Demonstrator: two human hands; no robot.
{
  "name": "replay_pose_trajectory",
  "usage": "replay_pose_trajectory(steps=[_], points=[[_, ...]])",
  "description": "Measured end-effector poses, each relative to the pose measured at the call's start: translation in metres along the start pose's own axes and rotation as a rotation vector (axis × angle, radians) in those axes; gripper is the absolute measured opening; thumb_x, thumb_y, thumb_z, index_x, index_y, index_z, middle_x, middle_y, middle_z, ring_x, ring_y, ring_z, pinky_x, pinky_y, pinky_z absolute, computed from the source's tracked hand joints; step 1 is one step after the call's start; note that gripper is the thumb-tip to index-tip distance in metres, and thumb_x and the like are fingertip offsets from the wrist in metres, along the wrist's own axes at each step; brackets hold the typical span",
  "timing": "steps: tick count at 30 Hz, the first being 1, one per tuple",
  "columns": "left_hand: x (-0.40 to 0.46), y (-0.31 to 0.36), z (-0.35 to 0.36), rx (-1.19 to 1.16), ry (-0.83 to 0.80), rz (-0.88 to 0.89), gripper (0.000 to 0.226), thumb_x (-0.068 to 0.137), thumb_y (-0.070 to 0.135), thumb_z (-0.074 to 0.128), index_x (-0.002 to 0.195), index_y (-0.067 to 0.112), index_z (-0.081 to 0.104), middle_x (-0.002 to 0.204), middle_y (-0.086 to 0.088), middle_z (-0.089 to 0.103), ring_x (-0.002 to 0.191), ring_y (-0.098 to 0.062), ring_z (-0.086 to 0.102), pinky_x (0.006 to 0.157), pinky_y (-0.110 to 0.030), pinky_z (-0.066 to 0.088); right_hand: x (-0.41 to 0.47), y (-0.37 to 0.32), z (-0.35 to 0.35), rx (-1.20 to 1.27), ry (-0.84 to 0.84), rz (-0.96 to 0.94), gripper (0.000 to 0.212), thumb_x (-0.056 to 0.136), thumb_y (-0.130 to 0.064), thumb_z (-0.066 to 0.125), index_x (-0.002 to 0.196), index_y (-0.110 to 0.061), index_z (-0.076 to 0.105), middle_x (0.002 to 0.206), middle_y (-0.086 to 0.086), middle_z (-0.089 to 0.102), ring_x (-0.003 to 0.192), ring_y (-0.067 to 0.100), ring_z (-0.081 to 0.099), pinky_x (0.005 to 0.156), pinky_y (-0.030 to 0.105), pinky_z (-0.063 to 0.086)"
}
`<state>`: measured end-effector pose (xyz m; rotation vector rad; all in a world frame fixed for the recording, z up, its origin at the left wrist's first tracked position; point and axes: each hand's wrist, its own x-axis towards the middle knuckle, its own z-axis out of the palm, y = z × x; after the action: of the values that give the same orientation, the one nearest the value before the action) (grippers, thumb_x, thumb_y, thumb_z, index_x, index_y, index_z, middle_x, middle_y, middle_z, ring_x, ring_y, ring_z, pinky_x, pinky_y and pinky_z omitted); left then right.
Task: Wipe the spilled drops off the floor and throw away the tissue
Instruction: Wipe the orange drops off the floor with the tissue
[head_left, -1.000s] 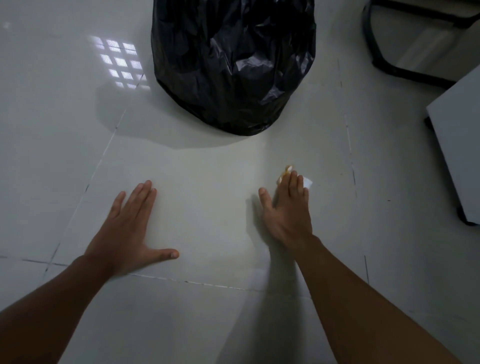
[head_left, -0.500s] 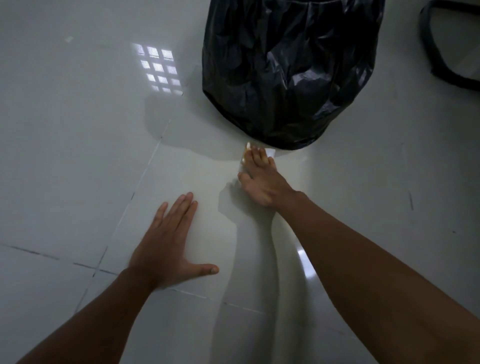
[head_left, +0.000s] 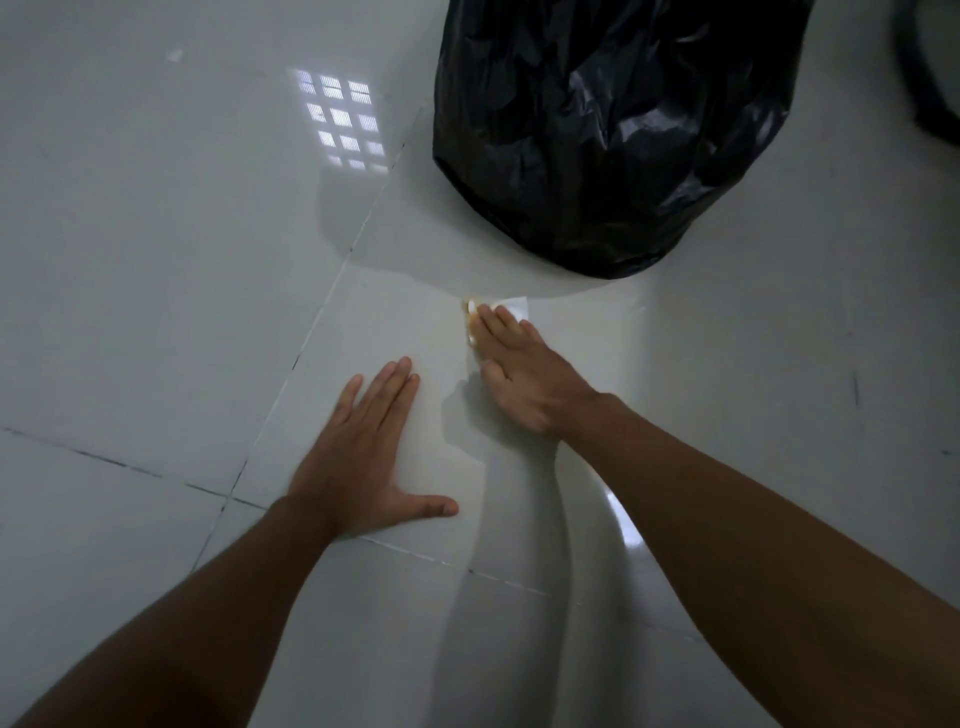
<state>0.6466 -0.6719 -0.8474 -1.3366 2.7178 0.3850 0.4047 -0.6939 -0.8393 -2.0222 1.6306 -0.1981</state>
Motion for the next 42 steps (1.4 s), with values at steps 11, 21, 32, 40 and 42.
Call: replay_pose_trajectory(steps=[11,21,32,40,42], points=[[0.0,0.002,-0.001,-0.024,-0.023,-0.027,0.146,0.055,0.104,0.037,0.159,0.007,0.003,0.17,-0.006,-0.006,0.156,-0.015,-0.01,0.127,-0.049,0.001,-0.088,-0.017,0.032,0.035,0.031,-0.176,0.071,0.086,-0.029,0.024,0.153,-0.009,0.03,0.162,0.007,0.026,0.151,0.023,0.018,0.119,0.02,-0.006],[0.001,0.003,-0.003,-0.02,-0.068,-0.032,0.153,0.049,0.105,0.041,0.158,0.009,-0.008,0.168,-0.005,-0.017,0.153,-0.013,-0.02,0.126,-0.047,-0.004,-0.138,0.0,0.042,-0.03,-0.114,-0.457,0.069,0.087,-0.013,0.045,0.154,-0.01,0.029,0.161,0.007,0.028,0.151,0.022,0.02,0.122,0.039,0.015],[0.0,0.003,-0.001,-0.058,-0.044,-0.029,0.153,0.05,0.105,0.042,0.159,0.009,-0.006,0.169,-0.003,-0.015,0.153,-0.011,-0.02,0.127,-0.047,-0.003,-0.207,0.103,-0.002,-0.164,0.067,-0.061,0.063,0.096,-0.03,0.032,0.157,-0.018,0.019,0.164,-0.001,0.018,0.152,0.011,0.012,0.121,0.042,0.02],[0.0,0.004,-0.004,-0.08,-0.05,-0.03,0.153,0.049,0.105,0.041,0.159,0.01,-0.007,0.168,-0.001,-0.017,0.152,-0.01,-0.021,0.126,-0.045,-0.006,-0.215,0.081,0.03,-0.082,0.251,0.166,0.063,0.097,-0.031,0.03,0.156,-0.013,0.019,0.164,-0.002,0.012,0.152,0.01,0.006,0.124,0.034,0.007],[0.0,0.004,-0.003,-0.081,-0.045,-0.028,0.153,0.049,0.105,0.041,0.159,0.01,-0.006,0.168,-0.001,-0.017,0.153,-0.01,-0.021,0.126,-0.045,-0.006,-0.225,0.074,0.037,-0.117,0.251,0.128,0.065,0.096,-0.029,0.035,0.156,-0.01,0.019,0.164,0.003,0.013,0.153,0.016,0.008,0.124,0.032,0.005]])
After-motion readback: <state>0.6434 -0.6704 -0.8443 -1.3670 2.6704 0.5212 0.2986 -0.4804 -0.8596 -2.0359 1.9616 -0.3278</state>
